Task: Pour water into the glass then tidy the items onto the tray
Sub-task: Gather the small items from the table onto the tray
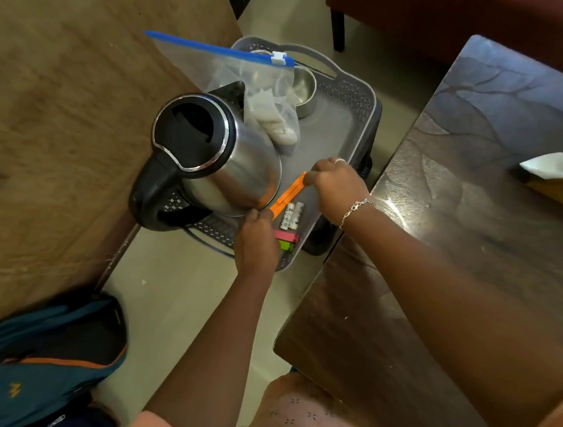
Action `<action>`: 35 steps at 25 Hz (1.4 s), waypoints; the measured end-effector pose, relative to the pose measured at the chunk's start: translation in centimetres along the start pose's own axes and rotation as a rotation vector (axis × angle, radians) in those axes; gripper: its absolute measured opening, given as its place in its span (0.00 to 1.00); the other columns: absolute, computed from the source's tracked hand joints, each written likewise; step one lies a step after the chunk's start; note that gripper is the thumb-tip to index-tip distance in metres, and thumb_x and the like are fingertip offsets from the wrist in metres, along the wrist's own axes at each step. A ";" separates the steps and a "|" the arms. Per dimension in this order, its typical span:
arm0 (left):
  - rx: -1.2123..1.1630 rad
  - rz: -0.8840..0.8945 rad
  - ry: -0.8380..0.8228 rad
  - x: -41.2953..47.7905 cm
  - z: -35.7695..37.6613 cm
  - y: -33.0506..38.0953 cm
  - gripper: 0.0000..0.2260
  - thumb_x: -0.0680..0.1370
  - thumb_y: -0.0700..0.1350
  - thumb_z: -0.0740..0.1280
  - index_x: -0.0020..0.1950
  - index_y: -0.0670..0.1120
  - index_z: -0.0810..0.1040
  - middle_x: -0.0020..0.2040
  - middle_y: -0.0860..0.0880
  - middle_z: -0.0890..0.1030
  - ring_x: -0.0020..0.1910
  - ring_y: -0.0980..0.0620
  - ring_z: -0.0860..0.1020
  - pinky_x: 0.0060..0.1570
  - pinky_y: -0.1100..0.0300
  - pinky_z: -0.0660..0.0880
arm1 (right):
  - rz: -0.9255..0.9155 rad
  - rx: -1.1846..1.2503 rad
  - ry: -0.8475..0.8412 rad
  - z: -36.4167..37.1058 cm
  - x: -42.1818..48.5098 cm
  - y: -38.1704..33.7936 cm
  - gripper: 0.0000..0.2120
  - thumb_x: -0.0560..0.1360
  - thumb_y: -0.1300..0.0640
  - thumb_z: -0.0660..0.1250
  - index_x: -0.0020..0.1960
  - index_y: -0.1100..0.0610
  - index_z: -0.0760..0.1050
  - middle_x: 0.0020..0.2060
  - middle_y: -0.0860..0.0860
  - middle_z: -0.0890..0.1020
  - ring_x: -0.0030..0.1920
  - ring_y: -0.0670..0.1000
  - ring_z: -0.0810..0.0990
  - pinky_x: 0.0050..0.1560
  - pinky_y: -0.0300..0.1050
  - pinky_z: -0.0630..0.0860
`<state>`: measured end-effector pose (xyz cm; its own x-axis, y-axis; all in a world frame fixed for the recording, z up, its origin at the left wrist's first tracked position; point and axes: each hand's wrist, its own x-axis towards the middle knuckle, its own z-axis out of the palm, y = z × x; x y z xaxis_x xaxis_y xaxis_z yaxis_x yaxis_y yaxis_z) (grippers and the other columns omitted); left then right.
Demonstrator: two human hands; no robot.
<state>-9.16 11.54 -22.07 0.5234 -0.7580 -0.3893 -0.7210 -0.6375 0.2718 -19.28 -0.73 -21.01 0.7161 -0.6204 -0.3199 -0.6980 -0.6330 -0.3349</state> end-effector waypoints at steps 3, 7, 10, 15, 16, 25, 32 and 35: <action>0.104 0.069 -0.014 -0.5 0.5 0.4 0.17 0.77 0.37 0.59 0.65 0.46 0.71 0.58 0.41 0.72 0.56 0.40 0.72 0.52 0.47 0.71 | -0.010 0.070 0.121 -0.7 -2.2 1.2 0.19 0.70 0.70 0.58 0.58 0.62 0.76 0.57 0.59 0.77 0.60 0.59 0.70 0.60 0.48 0.66; 0.104 0.090 -0.063 -1.0 0.8 0.9 0.17 0.77 0.37 0.59 0.65 0.48 0.72 0.59 0.41 0.70 0.56 0.40 0.70 0.54 0.47 0.69 | -0.019 0.075 0.116 -1.2 -3.0 2.1 0.21 0.69 0.71 0.57 0.59 0.61 0.75 0.55 0.59 0.79 0.58 0.59 0.72 0.60 0.49 0.67; 0.082 0.127 -0.069 -1.3 0.6 1.1 0.14 0.75 0.37 0.61 0.61 0.45 0.74 0.58 0.42 0.70 0.56 0.42 0.70 0.53 0.48 0.70 | -0.045 -0.001 0.030 -1.3 -1.5 1.4 0.19 0.70 0.69 0.57 0.57 0.59 0.76 0.51 0.57 0.80 0.54 0.60 0.75 0.57 0.50 0.70; 0.044 0.128 -0.187 -0.6 0.9 -0.4 0.10 0.75 0.39 0.63 0.56 0.44 0.72 0.58 0.43 0.69 0.57 0.42 0.70 0.49 0.51 0.68 | -0.098 -0.086 -0.204 0.0 1.4 -1.2 0.14 0.72 0.68 0.60 0.56 0.61 0.76 0.52 0.60 0.79 0.54 0.62 0.77 0.50 0.51 0.74; 0.003 0.101 -0.199 -0.5 0.7 -0.4 0.07 0.76 0.42 0.63 0.52 0.43 0.71 0.55 0.44 0.70 0.54 0.42 0.71 0.49 0.50 0.68 | -0.091 -0.091 -0.254 0.3 1.8 -1.5 0.14 0.72 0.68 0.60 0.56 0.63 0.75 0.53 0.62 0.79 0.54 0.63 0.77 0.49 0.50 0.73; 0.062 0.125 -0.056 -0.6 0.1 -2.3 0.18 0.73 0.32 0.63 0.61 0.44 0.71 0.61 0.43 0.70 0.62 0.43 0.67 0.52 0.52 0.71 | 0.064 0.033 -0.245 1.6 3.0 -2.0 0.15 0.72 0.68 0.61 0.58 0.63 0.75 0.53 0.63 0.78 0.54 0.64 0.77 0.50 0.50 0.74; 0.032 -0.034 -0.117 -0.3 0.1 -1.6 0.19 0.74 0.32 0.62 0.64 0.43 0.69 0.64 0.42 0.70 0.61 0.41 0.70 0.53 0.50 0.71 | 0.021 0.017 -0.367 2.7 3.0 -2.3 0.16 0.71 0.70 0.59 0.56 0.63 0.74 0.50 0.63 0.79 0.50 0.63 0.78 0.44 0.47 0.73; 0.008 -0.043 -0.123 -0.1 -0.1 -1.5 0.22 0.73 0.31 0.64 0.65 0.42 0.68 0.65 0.41 0.70 0.62 0.41 0.70 0.54 0.49 0.71 | 0.021 0.029 -0.372 2.6 3.1 -2.4 0.13 0.72 0.69 0.60 0.56 0.63 0.75 0.49 0.63 0.79 0.49 0.63 0.79 0.43 0.46 0.72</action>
<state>-8.06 12.52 -22.36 0.4944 -0.7071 -0.5055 -0.7029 -0.6673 0.2460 -15.38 0.12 -23.50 0.6586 -0.4188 -0.6252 -0.7157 -0.6053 -0.3484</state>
